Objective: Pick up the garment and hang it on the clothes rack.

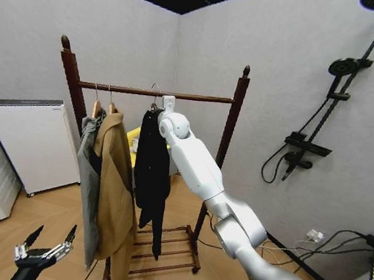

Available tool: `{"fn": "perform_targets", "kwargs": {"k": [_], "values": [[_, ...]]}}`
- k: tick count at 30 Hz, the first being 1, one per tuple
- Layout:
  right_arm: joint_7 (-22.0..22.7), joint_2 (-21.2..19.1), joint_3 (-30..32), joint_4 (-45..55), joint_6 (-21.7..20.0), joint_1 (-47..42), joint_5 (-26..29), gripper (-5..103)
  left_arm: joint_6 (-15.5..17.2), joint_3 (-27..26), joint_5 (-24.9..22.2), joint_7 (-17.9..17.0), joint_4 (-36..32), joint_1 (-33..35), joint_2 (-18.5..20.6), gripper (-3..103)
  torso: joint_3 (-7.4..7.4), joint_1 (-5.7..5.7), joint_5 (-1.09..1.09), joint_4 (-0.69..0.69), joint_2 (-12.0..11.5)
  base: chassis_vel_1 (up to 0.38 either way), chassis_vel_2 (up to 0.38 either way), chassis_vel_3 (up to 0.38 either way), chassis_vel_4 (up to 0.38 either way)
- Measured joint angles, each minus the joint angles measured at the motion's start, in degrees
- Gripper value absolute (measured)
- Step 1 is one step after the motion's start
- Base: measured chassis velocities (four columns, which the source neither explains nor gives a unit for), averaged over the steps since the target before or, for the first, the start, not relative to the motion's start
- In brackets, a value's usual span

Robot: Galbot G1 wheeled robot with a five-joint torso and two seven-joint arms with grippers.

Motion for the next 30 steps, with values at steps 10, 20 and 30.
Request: {"fn": "perform_targets", "kwargs": {"k": [10, 20, 30], "values": [[-0.7, -0.1, -1.2, 0.2, 0.7, -1.0, -0.7, 9, 0.0, 0.0, 0.0, 0.0, 0.0, 0.0, 0.0, 100, 0.0, 0.0, 0.0, 0.0, 0.0, 0.0, 0.0, 0.0, 0.0], [-4.0, -0.1, -2.9, 0.6, 4.0, -1.9, -1.5, 9, 0.0, 0.0, 0.0, 0.0, 0.0, 0.0, 0.0, 100, 0.0, 0.0, 0.0, 0.01, 0.0, 0.0, 0.0, 0.0, 0.0], [-5.7, -0.1, -3.3, 0.0, 3.3, -1.5, -2.2, 9, 0.0, 0.0, 0.0, 0.0, 0.0, 0.0, 0.0, 100, -0.01, 0.0, 0.0, 0.0, 0.0, 0.0, 0.0, 0.0, 0.0]]}}
